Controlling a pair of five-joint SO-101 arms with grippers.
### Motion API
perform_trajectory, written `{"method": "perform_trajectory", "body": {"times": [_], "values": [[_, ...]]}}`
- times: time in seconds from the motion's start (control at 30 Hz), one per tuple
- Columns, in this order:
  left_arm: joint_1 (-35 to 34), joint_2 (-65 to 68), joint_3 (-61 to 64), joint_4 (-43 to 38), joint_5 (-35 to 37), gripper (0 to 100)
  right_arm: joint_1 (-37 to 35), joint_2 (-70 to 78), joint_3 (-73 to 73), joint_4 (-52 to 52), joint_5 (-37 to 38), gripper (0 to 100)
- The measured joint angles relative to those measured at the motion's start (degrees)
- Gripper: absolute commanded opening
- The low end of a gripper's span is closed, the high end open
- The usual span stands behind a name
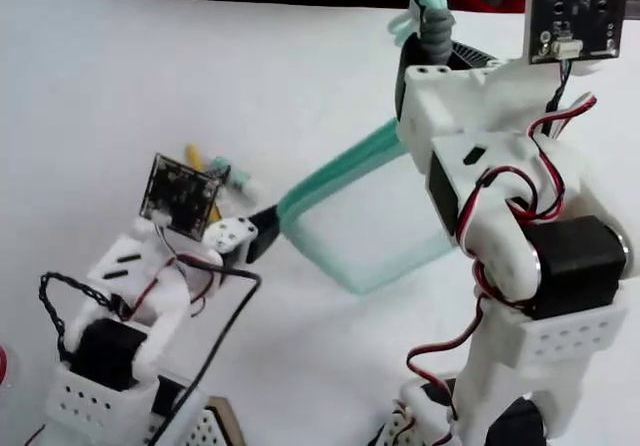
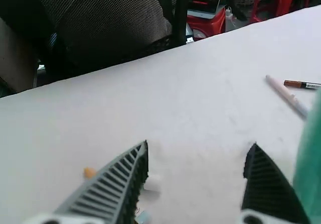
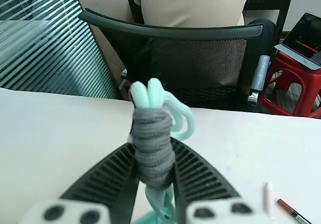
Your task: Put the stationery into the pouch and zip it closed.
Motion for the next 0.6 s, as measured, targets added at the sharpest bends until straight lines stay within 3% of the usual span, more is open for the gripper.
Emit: {"method": "perform_trajectory", "body": {"times": [0.17,0.43,0.6], "values": [[4.7,-1.9,1.2,-0.1,0.4,32,0.0,0.0,0.5,0.0,0.0,1.8],[5.9,-12.0,-5.2,12.9,0.4,32,1.0,0.0,9.8,-2.6,0.0,1.8],[9.4,-20.9,1.1,12.7,4.7,32,1.1,0.0,10.6,-3.5,0.0,1.8]]}}
